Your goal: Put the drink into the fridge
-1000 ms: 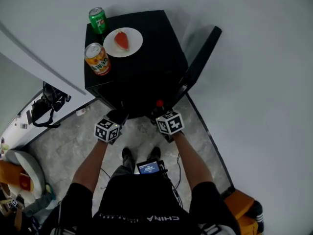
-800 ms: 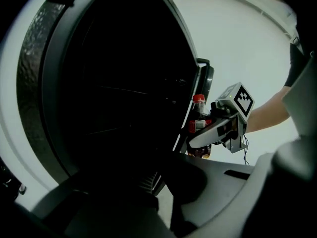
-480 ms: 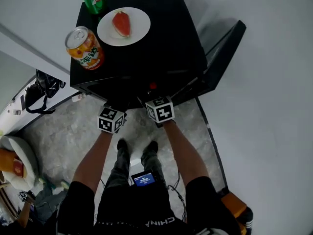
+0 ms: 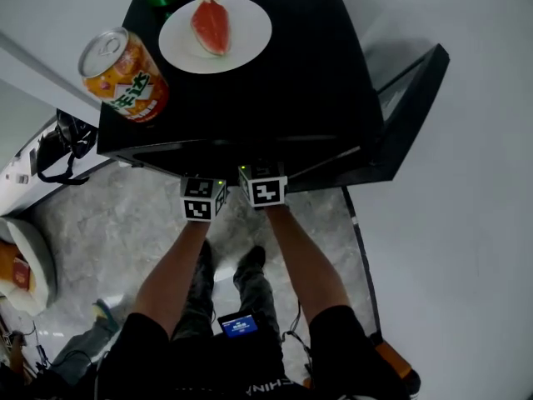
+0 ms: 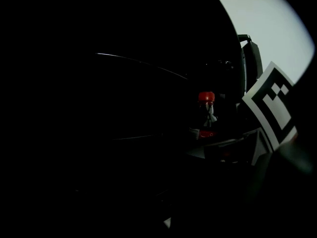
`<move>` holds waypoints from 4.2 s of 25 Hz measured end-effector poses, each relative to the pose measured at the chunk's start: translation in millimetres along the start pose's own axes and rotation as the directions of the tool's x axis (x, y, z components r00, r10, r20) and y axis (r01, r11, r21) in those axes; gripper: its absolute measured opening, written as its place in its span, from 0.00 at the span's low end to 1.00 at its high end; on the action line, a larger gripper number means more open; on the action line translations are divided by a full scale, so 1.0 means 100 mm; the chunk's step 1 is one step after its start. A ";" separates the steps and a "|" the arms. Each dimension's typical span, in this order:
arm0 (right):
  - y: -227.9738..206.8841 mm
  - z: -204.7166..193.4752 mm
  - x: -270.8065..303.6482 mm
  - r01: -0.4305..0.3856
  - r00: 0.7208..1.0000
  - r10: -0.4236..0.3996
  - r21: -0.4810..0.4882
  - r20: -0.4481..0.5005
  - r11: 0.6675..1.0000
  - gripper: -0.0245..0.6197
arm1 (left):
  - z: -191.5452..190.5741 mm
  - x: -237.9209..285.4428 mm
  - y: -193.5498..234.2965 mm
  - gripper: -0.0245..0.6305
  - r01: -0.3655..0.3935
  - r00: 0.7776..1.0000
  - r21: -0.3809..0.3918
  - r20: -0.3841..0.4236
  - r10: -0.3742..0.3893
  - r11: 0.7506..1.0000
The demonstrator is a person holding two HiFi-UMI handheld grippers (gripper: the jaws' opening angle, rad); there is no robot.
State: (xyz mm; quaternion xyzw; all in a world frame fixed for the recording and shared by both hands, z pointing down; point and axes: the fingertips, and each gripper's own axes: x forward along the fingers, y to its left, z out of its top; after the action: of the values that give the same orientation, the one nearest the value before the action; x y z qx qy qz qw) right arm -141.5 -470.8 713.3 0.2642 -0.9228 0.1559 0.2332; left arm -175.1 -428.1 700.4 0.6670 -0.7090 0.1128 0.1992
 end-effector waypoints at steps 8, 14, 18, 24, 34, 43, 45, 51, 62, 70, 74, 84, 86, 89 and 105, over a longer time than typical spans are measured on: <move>-0.12 0.00 0.26 0.046 0.998 -0.044 -0.049 0.046 0.998 0.53 | -0.14 0.27 0.20 0.05 -0.104 0.995 -0.037 -0.012 0.103 0.994; -0.14 0.06 0.40 0.056 0.994 -0.048 -0.085 0.096 0.995 0.53 | -0.01 0.36 0.31 0.05 -0.130 0.991 -0.004 0.010 0.130 0.991; -0.16 0.15 0.47 0.080 0.987 -0.062 -0.123 0.150 0.989 0.53 | -0.01 0.44 0.39 0.05 -0.149 0.989 0.002 0.014 0.149 0.989; -0.17 0.19 0.58 0.094 0.983 -0.072 -0.124 0.168 0.988 0.53 | -0.03 0.46 0.40 0.05 -0.148 0.989 -0.004 0.006 0.148 0.989; -0.20 0.10 0.33 0.083 0.990 -0.067 -0.134 0.126 0.987 0.65 | -0.08 0.35 0.36 0.05 -0.144 0.989 0.008 -0.020 0.144 0.990; -0.06 -0.06 -0.24 0.077 0.997 -0.079 -0.087 -0.013 0.993 0.65 | -0.07 -0.09 0.04 0.05 -0.051 0.995 0.022 -0.088 0.053 0.998; 0.00 -0.08 -0.41 0.078 0.996 -0.082 -0.087 -0.039 0.993 0.65 | -0.03 -0.21 -0.02 0.05 -0.033 0.995 0.009 -0.095 0.034 0.999; 0.16 0.06 -0.87 0.086 0.994 -0.092 -0.091 -0.063 0.992 0.65 | 0.21 -0.58 -0.31 0.05 0.108 0.992 -0.014 -0.059 -0.108 0.994; 0.56 0.18 -1.50 -0.054 0.992 0.047 -0.060 -0.114 0.997 0.31 | 0.59 -1.28 -0.61 0.05 0.388 0.921 0.049 -0.006 -0.389 0.920; 0.61 0.15 -1.91 -0.163 0.981 0.177 0.157 -0.076 0.974 0.06 | 0.44 -1.77 -0.51 0.05 0.409 0.912 0.042 0.025 -0.410 0.912; 0.50 0.19 -1.94 -0.132 0.988 0.143 0.163 -0.057 0.978 0.06 | 0.48 -1.82 -0.49 0.05 0.440 0.896 0.007 0.060 -0.440 0.898; 0.54 0.13 -2.06 -0.118 0.990 0.127 0.139 -0.054 0.983 0.06 | 0.57 -1.91 -0.85 0.05 0.583 0.810 -0.034 0.098 -0.578 0.812; 0.57 0.05 -2.11 -0.133 0.987 0.143 0.128 -0.071 0.983 0.06 | 0.50 -1.95 -0.88 0.05 0.577 0.815 -0.035 0.081 -0.574 0.816; 0.57 -0.05 -2.21 -0.150 0.983 0.162 0.139 -0.081 0.979 0.06 | 0.36 -2.01 -0.96 0.06 0.568 0.823 -0.020 0.034 -0.567 0.823; 0.68 -1.07 -2.66 -0.231 0.942 0.284 0.267 -0.179 0.935 0.06 | -0.89 -2.78 -0.89 0.06 0.352 0.920 -0.230 -0.096 -0.381 0.907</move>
State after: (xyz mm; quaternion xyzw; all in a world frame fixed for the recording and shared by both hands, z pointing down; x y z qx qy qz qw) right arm 57.5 -261.1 656.2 0.1484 -0.8929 0.3243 0.2747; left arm -66.9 -147.7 650.0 0.7544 -0.5630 0.0446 0.3345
